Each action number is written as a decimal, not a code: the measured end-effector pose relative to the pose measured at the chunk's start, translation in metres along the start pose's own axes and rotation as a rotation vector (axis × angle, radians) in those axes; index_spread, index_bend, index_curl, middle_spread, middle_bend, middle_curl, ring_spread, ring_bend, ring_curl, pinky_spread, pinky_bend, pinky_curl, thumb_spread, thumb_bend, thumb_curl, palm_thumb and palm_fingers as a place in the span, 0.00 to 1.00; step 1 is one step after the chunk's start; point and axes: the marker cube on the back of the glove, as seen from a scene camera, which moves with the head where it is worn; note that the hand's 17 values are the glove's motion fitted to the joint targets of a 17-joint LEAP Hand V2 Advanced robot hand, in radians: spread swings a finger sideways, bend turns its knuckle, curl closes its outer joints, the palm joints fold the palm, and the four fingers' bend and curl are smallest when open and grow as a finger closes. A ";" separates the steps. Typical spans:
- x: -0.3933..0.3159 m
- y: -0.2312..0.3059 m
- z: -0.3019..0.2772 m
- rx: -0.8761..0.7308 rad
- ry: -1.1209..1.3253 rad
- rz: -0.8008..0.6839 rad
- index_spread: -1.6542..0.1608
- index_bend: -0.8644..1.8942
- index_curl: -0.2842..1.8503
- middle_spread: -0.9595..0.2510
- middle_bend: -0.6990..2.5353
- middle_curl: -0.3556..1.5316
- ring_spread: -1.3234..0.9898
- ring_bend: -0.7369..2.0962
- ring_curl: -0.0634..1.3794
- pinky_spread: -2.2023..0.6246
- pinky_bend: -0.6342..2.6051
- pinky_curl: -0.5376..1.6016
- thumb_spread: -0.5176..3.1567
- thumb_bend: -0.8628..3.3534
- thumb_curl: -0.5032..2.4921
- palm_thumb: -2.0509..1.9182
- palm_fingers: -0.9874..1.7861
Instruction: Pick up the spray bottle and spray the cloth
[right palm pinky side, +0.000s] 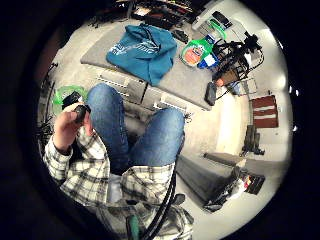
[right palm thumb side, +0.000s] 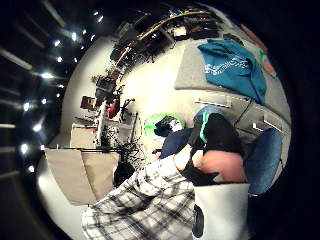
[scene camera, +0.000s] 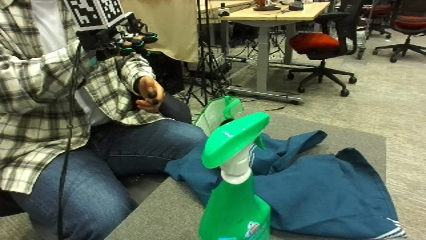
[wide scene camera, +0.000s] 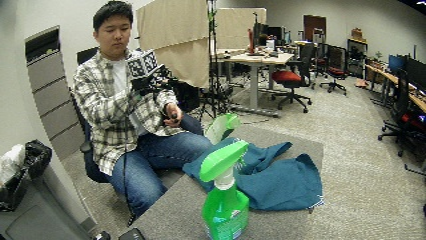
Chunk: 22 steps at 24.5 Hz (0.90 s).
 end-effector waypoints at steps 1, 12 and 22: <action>0.000 0.000 0.000 0.001 0.000 0.002 0.83 0.39 0.16 0.80 0.27 0.21 0.61 0.34 0.07 0.81 0.30 0.27 0.25 0.28 0.20 0.63 0.42; 0.003 -0.002 0.001 0.004 0.004 0.011 0.76 0.39 0.22 0.80 0.27 0.24 0.64 0.35 0.12 0.84 0.32 0.31 0.39 0.28 0.25 0.65 0.40; 0.035 -0.022 0.001 0.014 -0.050 0.084 0.75 0.38 0.25 0.80 0.27 0.27 0.65 0.35 0.14 0.85 0.33 0.32 0.44 0.27 0.27 0.66 0.39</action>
